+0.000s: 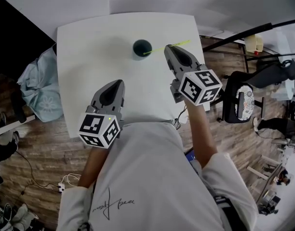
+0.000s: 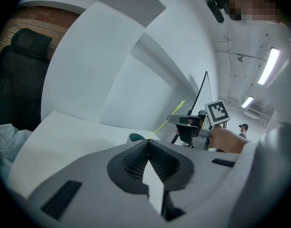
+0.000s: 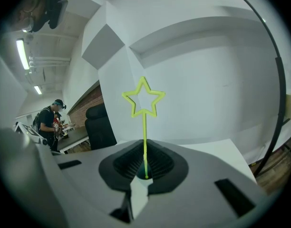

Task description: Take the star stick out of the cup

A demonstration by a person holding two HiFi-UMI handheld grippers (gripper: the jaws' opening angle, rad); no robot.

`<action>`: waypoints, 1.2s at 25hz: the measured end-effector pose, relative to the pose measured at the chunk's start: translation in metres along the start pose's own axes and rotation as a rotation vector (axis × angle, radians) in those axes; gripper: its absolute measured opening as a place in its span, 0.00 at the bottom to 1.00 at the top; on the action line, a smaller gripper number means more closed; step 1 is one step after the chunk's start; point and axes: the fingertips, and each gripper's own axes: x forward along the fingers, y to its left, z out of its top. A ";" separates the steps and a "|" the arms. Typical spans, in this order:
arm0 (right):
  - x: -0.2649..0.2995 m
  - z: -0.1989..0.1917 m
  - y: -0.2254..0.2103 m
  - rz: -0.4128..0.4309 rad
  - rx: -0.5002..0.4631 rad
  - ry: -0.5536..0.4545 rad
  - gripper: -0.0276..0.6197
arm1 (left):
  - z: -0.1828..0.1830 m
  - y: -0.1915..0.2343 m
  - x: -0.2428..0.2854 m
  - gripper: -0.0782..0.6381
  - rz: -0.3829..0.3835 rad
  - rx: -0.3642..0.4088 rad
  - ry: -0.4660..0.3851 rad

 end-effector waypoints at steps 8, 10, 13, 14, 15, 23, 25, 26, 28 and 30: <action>-0.008 0.003 0.003 -0.005 -0.007 -0.004 0.08 | -0.001 -0.002 0.001 0.12 -0.016 0.006 0.004; -0.011 0.004 0.004 -0.006 -0.010 -0.004 0.08 | 0.000 -0.004 0.001 0.12 -0.020 0.009 0.003; -0.015 0.007 0.005 -0.007 -0.011 -0.011 0.08 | 0.000 -0.006 0.001 0.12 -0.025 0.012 0.004; -0.017 0.008 0.005 -0.006 -0.012 -0.014 0.08 | 0.000 -0.006 0.002 0.12 -0.027 0.013 0.005; -0.018 0.009 0.006 -0.005 -0.013 -0.017 0.08 | -0.001 -0.007 0.002 0.12 -0.028 0.014 0.006; -0.029 0.015 0.009 -0.003 -0.019 -0.031 0.08 | -0.002 -0.010 0.002 0.12 -0.035 0.021 0.012; -0.031 0.017 0.010 -0.002 -0.022 -0.033 0.08 | -0.002 -0.011 0.002 0.12 -0.038 0.022 0.012; -0.032 0.017 0.011 -0.001 -0.023 -0.034 0.08 | -0.002 -0.011 0.001 0.12 -0.039 0.023 0.012; -0.033 0.017 0.013 -0.001 -0.024 -0.036 0.08 | -0.002 -0.011 0.001 0.12 -0.043 0.025 0.013; -0.035 0.015 0.014 0.000 -0.023 -0.034 0.08 | -0.002 -0.012 0.001 0.12 -0.045 0.026 0.016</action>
